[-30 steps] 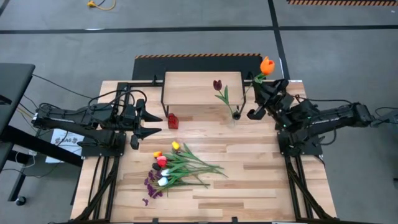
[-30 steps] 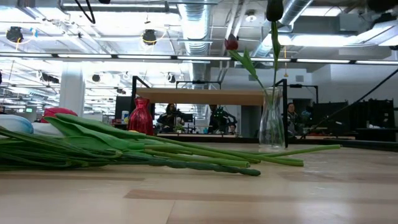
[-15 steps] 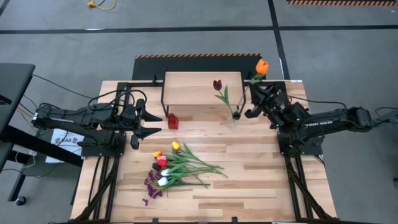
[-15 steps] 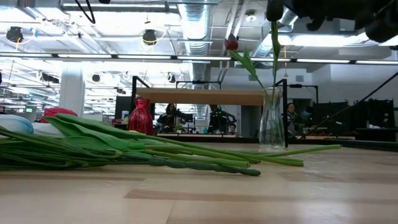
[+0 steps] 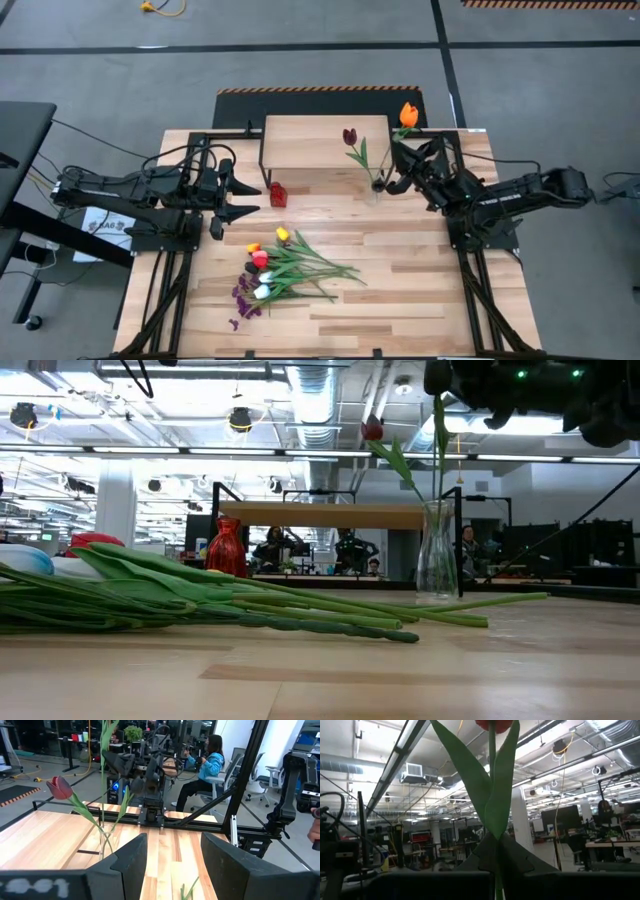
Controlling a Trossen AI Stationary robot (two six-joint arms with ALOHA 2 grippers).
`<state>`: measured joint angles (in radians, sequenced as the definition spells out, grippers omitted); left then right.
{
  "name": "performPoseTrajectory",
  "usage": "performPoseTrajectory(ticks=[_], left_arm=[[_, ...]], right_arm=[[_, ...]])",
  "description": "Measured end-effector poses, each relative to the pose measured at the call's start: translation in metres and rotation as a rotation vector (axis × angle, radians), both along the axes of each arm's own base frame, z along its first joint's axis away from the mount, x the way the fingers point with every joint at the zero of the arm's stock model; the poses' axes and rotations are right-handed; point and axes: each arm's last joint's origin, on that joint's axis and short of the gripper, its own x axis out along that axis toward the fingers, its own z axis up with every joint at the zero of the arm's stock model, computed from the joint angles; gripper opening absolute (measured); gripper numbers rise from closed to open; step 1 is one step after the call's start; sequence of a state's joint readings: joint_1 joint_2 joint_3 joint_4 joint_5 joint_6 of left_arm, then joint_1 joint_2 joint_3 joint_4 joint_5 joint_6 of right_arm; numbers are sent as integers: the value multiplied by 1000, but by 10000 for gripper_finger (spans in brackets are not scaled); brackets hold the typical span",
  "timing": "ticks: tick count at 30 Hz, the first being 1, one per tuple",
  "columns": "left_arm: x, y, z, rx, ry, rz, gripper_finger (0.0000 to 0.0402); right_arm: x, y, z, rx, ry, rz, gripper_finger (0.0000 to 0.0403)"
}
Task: Pick and place flowers into a vace then onto a shelf
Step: Put the orange flower into the transparent vase
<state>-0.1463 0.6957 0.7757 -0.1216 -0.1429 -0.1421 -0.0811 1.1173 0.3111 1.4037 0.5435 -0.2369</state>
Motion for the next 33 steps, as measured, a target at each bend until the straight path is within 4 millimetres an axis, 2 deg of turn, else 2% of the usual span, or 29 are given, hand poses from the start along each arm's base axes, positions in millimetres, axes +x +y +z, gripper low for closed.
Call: performPoseTrajectory(ticks=[15,33], left_arm=[[0,0,0,0,1,-1,176],[0,0,0,-4,1,0,176]], right_arm=[[7,-1,-8,23,37,2,3],[12,0,-21,99,165,-35,55]])
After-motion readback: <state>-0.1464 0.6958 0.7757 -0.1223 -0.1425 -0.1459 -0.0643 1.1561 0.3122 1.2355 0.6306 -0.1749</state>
